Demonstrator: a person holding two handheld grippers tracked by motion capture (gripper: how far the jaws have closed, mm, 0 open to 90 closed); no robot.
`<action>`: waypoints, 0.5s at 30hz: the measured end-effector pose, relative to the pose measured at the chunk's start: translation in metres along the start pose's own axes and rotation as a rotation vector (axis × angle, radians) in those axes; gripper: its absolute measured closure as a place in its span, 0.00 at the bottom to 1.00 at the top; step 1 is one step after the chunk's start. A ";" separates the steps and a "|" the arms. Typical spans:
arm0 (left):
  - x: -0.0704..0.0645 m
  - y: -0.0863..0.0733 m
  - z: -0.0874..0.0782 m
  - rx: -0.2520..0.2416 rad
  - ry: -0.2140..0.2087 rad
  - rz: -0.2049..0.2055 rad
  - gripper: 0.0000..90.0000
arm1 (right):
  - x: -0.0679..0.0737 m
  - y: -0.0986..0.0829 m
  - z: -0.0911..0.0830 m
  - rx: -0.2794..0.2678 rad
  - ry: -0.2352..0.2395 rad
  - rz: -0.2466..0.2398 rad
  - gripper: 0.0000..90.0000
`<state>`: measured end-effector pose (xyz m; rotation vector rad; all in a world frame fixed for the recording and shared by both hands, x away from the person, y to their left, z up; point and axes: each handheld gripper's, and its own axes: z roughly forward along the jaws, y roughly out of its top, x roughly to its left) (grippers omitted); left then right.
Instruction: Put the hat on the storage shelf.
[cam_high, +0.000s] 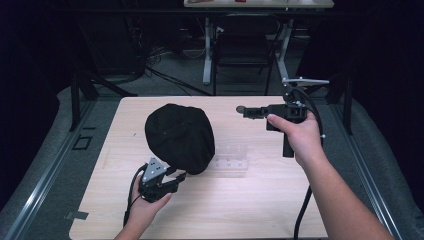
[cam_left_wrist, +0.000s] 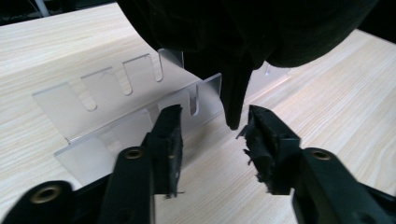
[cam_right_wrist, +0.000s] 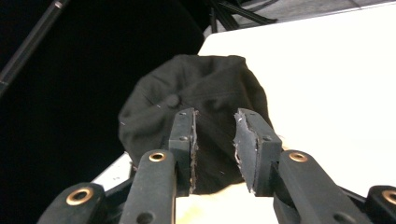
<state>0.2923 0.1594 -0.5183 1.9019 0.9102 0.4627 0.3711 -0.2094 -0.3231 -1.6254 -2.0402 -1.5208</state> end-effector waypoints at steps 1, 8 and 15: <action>0.000 -0.001 -0.002 -0.002 0.001 -0.002 0.57 | -0.001 -0.001 -0.001 0.003 -0.007 -0.006 0.75; 0.010 -0.010 -0.017 0.011 0.015 -0.032 0.50 | -0.006 -0.017 -0.006 0.017 -0.103 -0.079 0.73; 0.022 -0.023 -0.025 -0.003 0.042 -0.076 0.49 | -0.013 -0.039 -0.007 0.023 -0.178 -0.130 0.72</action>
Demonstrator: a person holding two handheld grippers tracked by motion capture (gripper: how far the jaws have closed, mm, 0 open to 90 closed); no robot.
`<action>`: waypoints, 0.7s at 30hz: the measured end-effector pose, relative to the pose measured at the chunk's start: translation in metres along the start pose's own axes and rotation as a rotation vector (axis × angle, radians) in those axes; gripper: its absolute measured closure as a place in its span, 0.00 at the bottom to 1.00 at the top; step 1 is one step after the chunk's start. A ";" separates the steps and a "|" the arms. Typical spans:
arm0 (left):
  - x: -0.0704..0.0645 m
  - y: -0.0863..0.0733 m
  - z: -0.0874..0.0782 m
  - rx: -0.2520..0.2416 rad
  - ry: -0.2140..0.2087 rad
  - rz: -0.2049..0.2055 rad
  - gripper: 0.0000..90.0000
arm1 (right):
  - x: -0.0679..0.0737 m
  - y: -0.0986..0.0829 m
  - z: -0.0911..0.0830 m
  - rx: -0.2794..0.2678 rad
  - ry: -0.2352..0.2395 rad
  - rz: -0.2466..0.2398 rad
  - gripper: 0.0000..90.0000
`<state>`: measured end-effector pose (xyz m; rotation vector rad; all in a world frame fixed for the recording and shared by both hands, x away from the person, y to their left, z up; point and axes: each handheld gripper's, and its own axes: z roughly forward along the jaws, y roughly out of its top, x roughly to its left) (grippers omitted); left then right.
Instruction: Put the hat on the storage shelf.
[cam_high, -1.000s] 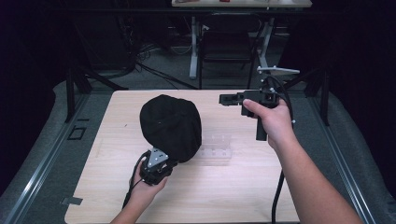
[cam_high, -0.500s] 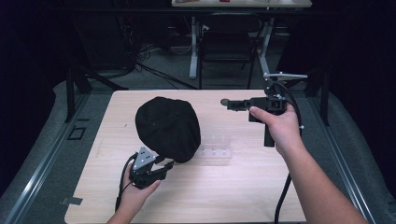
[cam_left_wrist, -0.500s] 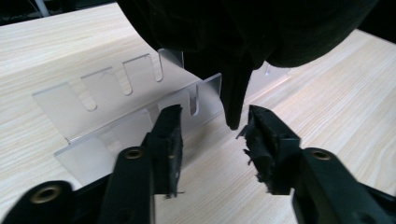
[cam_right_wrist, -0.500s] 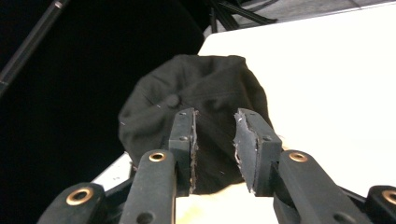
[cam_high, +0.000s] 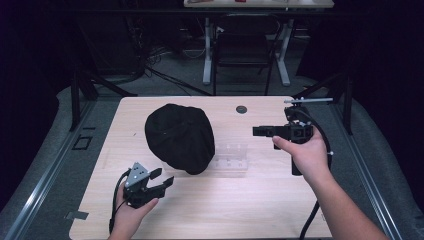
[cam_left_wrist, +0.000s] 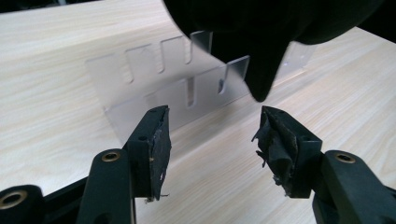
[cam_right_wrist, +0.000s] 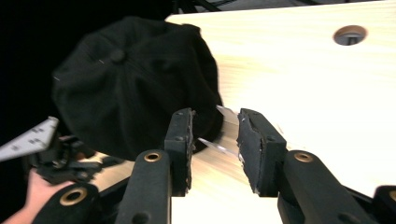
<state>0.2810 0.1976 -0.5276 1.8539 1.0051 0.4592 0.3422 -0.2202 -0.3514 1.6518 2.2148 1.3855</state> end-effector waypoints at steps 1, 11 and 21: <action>0.001 -0.003 0.000 -0.003 0.000 -0.009 0.49 | -0.001 -0.005 0.001 -0.002 -0.014 -0.007 0.72; 0.010 -0.016 0.003 0.028 0.018 -0.029 0.49 | -0.017 -0.038 0.011 0.020 -0.098 -0.048 0.68; 0.012 -0.021 0.005 0.032 0.016 -0.032 0.49 | -0.030 -0.074 0.019 -0.004 -0.163 -0.104 0.62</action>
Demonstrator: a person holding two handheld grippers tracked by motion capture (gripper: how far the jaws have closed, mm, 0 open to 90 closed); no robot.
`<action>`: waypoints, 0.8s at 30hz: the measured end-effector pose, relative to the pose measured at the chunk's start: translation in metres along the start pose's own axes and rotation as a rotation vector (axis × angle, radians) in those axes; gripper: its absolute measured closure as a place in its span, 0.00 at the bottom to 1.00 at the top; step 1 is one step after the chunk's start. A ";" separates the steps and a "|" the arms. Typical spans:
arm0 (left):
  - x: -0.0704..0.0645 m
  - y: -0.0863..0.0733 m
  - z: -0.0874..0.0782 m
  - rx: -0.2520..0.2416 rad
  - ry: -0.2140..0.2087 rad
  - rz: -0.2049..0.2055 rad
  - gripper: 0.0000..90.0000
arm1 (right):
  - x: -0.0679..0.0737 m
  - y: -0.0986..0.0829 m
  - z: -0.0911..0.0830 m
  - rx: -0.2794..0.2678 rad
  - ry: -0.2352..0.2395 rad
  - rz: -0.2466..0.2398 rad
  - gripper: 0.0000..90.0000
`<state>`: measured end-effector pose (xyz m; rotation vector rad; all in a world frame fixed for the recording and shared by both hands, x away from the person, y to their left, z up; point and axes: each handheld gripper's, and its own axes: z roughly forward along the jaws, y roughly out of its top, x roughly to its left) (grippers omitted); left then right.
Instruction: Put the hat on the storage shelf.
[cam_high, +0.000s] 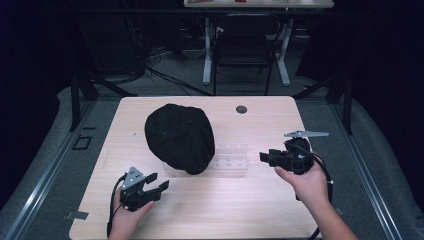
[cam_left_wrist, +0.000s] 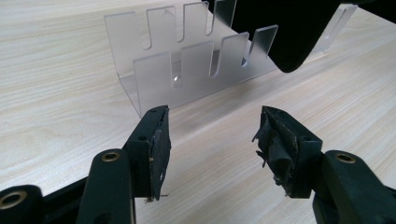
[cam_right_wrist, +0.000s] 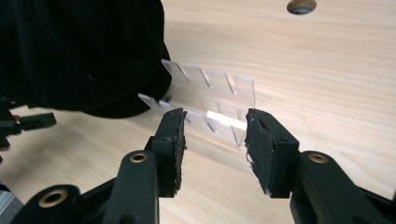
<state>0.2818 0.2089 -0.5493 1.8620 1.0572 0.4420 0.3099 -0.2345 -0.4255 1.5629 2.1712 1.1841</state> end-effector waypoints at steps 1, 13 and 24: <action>0.000 0.000 0.000 0.006 0.000 0.001 0.49 | 0.000 -0.003 0.001 -0.006 -0.005 -0.006 0.61; 0.000 -0.002 0.002 0.012 0.003 -0.001 0.48 | -0.002 -0.053 0.009 -0.065 -0.094 -0.078 0.51; 0.001 -0.003 0.003 0.015 0.002 -0.002 0.46 | -0.009 -0.090 0.021 -0.089 -0.154 -0.100 0.46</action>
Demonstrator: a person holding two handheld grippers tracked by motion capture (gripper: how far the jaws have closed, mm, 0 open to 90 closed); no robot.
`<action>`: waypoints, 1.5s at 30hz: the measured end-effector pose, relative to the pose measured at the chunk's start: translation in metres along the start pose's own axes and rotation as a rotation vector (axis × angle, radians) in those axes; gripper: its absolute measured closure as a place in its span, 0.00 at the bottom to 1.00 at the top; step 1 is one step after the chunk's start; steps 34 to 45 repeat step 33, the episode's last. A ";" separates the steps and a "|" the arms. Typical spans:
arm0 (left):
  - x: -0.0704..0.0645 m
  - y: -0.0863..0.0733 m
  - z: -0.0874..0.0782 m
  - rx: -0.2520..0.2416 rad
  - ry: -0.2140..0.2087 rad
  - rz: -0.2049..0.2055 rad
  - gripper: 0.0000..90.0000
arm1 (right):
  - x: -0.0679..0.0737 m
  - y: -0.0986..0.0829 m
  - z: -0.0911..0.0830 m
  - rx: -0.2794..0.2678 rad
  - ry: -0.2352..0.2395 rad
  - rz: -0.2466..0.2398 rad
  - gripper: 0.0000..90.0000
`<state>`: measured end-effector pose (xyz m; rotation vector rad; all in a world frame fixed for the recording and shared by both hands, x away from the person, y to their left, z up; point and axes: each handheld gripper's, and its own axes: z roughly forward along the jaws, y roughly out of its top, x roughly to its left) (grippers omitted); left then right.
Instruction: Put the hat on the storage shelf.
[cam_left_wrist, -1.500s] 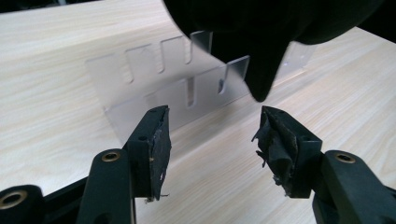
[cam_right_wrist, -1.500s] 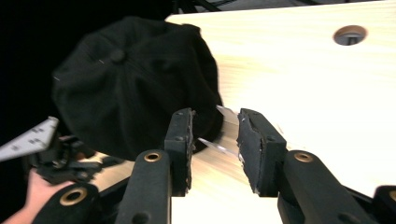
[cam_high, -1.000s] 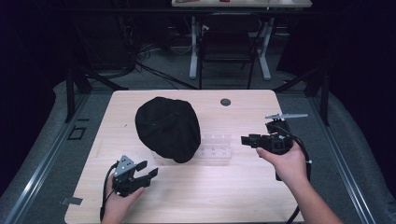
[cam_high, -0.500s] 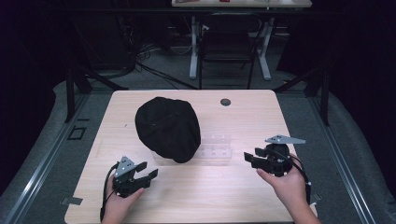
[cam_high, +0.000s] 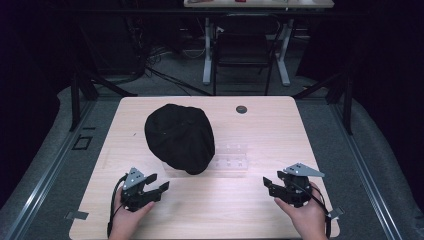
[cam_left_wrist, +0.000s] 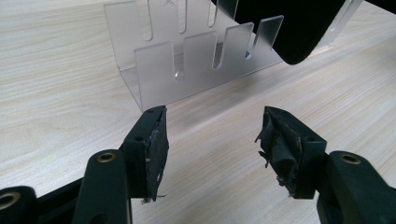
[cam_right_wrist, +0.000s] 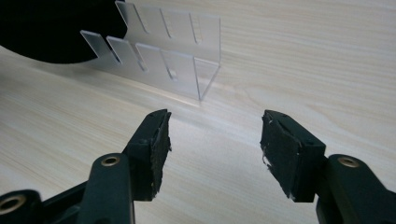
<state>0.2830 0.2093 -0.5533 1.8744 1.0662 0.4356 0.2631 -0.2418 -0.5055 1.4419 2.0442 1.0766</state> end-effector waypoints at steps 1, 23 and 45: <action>0.000 0.000 0.000 0.001 0.000 0.000 0.46 | 0.000 -0.003 0.002 -0.003 0.000 -0.001 0.46; -0.002 -0.001 0.001 -0.002 0.009 0.026 0.45 | -0.008 -0.046 0.017 -0.044 -0.035 0.019 0.44; -0.007 -0.001 0.005 0.002 -0.002 0.041 0.45 | -0.018 -0.050 0.018 -0.060 -0.024 0.082 0.44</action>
